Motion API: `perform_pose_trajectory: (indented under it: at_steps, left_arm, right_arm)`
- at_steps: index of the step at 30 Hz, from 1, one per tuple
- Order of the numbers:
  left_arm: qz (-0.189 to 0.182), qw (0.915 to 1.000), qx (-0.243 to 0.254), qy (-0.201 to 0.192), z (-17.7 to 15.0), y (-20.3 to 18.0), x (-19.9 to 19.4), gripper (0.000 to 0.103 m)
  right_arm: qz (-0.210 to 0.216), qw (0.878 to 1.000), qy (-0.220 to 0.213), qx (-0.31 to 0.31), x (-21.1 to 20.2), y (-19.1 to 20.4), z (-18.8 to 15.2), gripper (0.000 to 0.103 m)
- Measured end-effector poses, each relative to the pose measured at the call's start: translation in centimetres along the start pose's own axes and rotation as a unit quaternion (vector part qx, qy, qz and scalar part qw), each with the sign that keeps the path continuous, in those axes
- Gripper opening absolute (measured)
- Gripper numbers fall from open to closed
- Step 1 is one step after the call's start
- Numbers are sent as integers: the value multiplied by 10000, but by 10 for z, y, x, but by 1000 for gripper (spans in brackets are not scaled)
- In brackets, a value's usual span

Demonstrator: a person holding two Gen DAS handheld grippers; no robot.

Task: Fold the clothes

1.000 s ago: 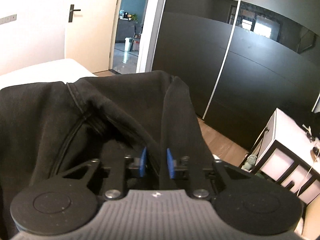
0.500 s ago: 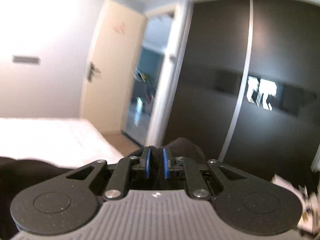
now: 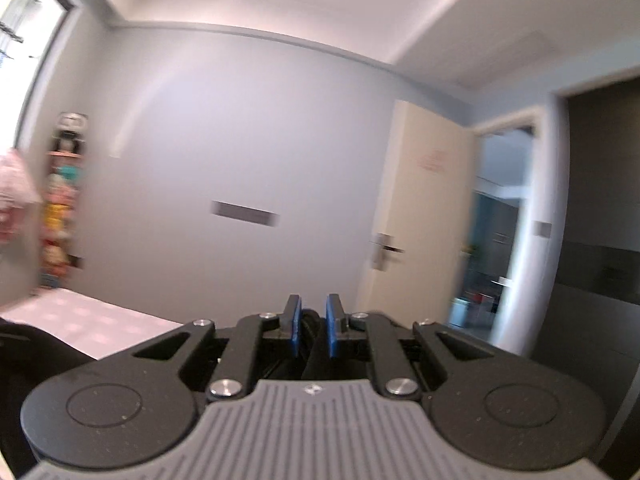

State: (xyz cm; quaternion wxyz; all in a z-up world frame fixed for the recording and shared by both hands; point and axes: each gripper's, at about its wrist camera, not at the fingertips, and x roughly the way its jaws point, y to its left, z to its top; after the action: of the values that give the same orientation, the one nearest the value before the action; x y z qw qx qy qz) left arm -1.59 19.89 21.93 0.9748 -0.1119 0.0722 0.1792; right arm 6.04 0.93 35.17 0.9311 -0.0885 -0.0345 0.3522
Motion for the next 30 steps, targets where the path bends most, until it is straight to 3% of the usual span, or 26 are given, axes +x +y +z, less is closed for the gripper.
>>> perform_pose_trajectory:
  at_steps: [1, 4, 6, 8, 10, 12, 15, 18, 20, 22, 27, 29, 30]
  left_arm:
    - [201, 9998, -64, 1, 4, 14, -12, 12]
    - [765, 9964, -331, 139, 9, 53, -41, 12]
    - [1135, 9918, -507, 313, -2, 74, -50, 12]
    - [1615, 9825, -370, 847, -28, 89, -50, 12]
    - [1862, 9679, -433, 1631, -66, 110, -50, 12]
    - [1980, 9476, -609, 2433, -107, 131, -51, 13]
    - [1878, 9114, -1106, 3490, -172, 159, -61, 14]
    - [1550, 8906, -1338, 4062, -205, 167, -69, 15]
    - [1444, 8871, -1278, 4193, -209, 165, -79, 17]
    - [1374, 8894, -1236, 4181, -208, 169, -86, 24]
    - [1301, 9125, -1122, 3712, -191, 181, -114, 35]
    - [1333, 9228, -1035, 3463, -180, 191, -119, 46]
    - [1413, 9268, -973, 3341, -173, 197, -118, 50]
  right_arm:
    - [187, 9997, -120, -25, 7, 20, 8, 0]
    - [733, 9945, -726, -156, 22, 84, 42, 0]
    - [1157, 9893, -890, -88, 24, 121, 57, 0]
    - [1531, 9845, -856, -84, 20, 155, 56, 0]
    - [1866, 9804, -620, -136, 5, 176, 29, 0]
    - [2123, 9766, -235, -254, 0, 196, -6, 0]
    - [2343, 9696, 620, -328, 10, 212, -79, 0]
    - [2349, 9598, 1498, -334, 33, 190, -151, 0]
    - [2324, 9502, 2059, -274, 44, 175, -195, 0]
    - [2317, 9376, 2589, -123, 55, 177, -228, 1]
    - [2340, 9048, 3553, 185, 66, 202, -299, 5]
    - [2379, 8923, 3830, 225, 59, 206, -320, 7]
    - [2401, 8855, 3971, 229, 56, 208, -326, 14]
